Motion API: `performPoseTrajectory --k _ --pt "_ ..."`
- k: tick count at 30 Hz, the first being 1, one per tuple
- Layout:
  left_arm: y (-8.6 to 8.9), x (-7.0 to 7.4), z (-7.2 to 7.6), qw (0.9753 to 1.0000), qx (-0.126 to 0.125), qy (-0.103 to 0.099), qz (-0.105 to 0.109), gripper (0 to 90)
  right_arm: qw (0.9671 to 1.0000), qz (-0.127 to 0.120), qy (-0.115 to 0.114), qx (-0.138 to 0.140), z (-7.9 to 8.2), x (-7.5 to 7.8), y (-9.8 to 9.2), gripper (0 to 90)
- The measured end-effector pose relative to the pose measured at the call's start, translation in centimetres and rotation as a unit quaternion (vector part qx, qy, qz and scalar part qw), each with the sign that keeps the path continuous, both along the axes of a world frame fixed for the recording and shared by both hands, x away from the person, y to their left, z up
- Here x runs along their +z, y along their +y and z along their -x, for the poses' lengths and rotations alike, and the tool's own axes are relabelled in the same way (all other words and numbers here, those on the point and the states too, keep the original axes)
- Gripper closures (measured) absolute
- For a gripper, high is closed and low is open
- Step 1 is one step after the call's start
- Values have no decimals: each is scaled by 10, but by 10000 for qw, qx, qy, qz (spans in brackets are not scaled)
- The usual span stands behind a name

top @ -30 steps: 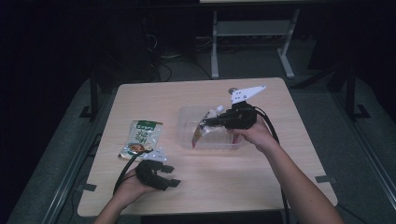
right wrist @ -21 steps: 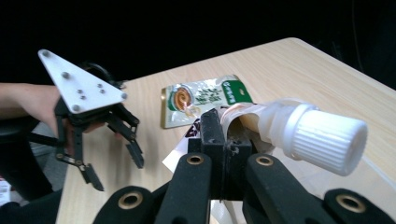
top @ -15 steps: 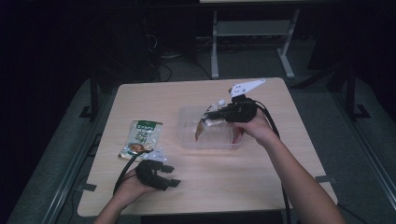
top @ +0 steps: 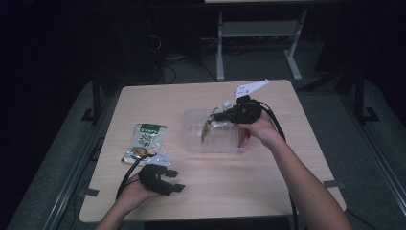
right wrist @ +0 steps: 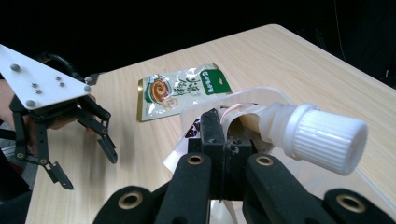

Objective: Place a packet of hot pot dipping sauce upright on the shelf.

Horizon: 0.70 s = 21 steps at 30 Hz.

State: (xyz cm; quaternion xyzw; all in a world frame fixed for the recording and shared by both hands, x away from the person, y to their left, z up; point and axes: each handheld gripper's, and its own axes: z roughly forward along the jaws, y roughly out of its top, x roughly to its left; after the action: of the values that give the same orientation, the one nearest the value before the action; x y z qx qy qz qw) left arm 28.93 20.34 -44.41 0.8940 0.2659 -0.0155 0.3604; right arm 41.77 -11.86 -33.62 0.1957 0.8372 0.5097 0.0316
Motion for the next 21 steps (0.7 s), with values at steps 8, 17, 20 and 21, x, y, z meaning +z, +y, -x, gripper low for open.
performPoseTrajectory --k 8,17,20,21 --pt "-1 0 0 10000 -3 8 -7 361 9999 114 25 -48 -2 -3 1 897" --pt "0 0 0 10000 -19 21 -19 361 9996 272 63 -60 -3 -8 10 896" --pt "0 0 0 10000 -31 34 -26 361 9993 350 67 -79 -4 -10 13 896" --pt "0 0 0 10000 -37 35 -32 361 9993 368 70 -91 -4 -11 14 896"
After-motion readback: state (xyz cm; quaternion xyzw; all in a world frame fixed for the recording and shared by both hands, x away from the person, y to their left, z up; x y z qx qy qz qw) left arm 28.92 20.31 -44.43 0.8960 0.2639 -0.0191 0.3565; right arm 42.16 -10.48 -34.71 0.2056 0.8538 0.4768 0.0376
